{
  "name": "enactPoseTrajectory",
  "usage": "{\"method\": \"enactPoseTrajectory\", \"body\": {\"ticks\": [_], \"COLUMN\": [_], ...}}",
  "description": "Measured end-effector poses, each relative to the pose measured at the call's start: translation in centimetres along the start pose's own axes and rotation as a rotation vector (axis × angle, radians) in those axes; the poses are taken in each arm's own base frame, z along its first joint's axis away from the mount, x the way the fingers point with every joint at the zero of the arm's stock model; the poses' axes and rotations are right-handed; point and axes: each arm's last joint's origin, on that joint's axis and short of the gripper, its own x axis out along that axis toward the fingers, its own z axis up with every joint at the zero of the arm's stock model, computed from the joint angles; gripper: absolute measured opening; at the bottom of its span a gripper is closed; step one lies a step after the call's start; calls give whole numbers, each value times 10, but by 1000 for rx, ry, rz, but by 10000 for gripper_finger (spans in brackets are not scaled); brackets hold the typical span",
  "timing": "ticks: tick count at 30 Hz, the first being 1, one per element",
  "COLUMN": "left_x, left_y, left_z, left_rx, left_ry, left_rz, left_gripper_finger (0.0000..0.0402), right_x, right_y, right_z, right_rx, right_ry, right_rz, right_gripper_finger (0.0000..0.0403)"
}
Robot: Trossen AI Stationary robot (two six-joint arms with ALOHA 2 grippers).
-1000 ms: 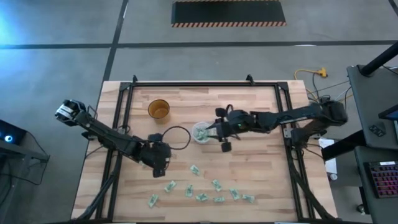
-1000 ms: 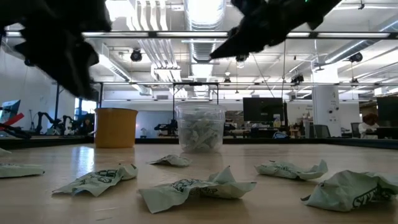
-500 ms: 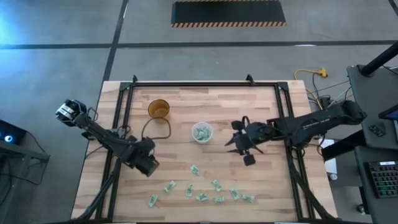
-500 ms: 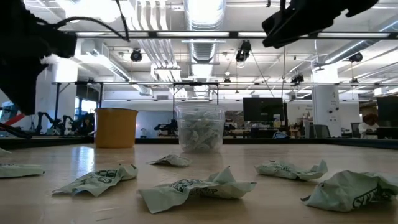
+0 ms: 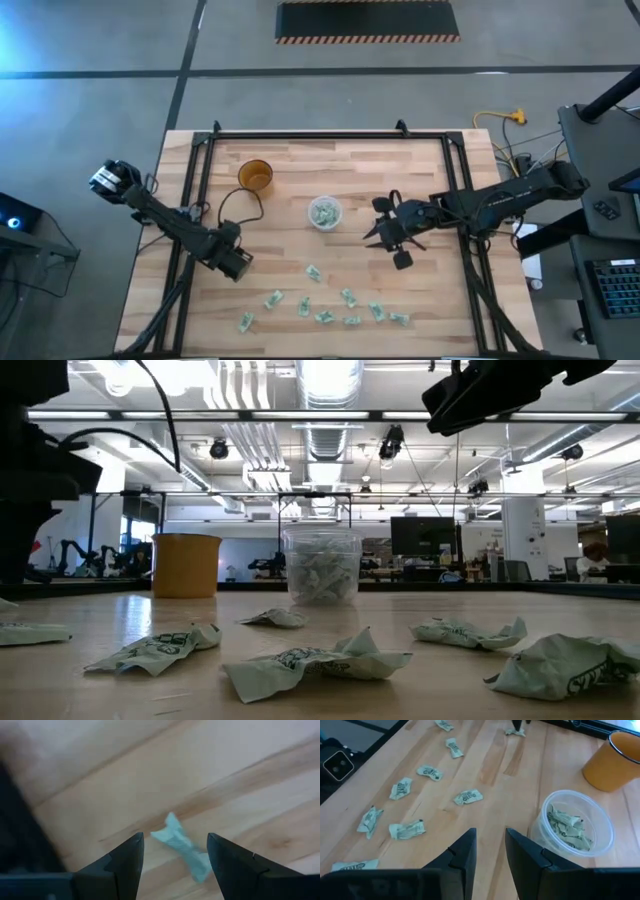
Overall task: Pick and place Stevia / Truvia into bins
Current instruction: Put the stevia packet into the transparent container
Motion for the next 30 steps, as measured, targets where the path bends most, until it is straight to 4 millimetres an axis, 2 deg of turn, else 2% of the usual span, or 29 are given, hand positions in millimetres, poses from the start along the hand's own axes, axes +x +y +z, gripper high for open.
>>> {"method": "enactPoseTrajectory", "body": {"ticks": [8,18,22,30], "left_x": [15,15,15,15], "left_y": [4,2,1,0], "left_z": [-4,-5,-6,-6], "left_rx": [-11,-17,-11,15], "left_ry": [64,99,113,127], "left_rz": [-11,-33,-49,-58], "left_gripper_finger": [200,197,171,93], "right_x": [0,0,0,0], "right_y": [0,0,0,0], "right_z": [0,0,0,0], "right_rx": [7,11,11,11], "right_ry": [1,1,2,2], "right_rz": [0,0,0,1], "right_gripper_finger": [81,76,79,71]}}
